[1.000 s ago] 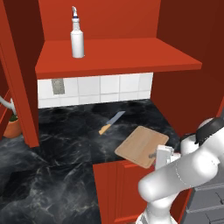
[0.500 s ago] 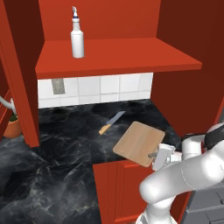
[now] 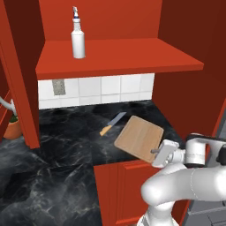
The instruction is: Move the cutting board and knife to the sink. Then move spray from the cabinet to the counter.
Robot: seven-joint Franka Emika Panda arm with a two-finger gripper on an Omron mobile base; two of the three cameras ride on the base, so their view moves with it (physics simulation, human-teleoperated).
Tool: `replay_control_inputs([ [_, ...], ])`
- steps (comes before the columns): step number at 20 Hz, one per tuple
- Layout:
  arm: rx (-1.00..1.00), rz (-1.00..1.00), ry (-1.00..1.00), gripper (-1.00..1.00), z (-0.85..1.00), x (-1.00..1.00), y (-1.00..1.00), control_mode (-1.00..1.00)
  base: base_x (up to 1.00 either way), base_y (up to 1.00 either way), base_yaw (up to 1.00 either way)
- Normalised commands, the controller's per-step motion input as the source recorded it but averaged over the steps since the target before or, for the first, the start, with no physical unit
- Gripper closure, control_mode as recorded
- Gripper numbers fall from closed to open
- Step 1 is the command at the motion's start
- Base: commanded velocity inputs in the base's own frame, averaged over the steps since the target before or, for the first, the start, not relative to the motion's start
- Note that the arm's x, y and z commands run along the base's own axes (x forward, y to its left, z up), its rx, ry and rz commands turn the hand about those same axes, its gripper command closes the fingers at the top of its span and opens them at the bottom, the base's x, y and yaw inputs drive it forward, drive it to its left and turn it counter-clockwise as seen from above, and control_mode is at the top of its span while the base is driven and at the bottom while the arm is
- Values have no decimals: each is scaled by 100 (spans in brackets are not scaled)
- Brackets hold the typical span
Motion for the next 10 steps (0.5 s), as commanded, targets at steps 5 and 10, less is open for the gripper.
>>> replay_control_inputs([
  [5, 0, 0, 0, 100, 41, -10, 0, -100, 0, 0, 0],
  [10, 0, -1, 0, 100, 41, -16, 0, -100, 0, 0, 0],
])
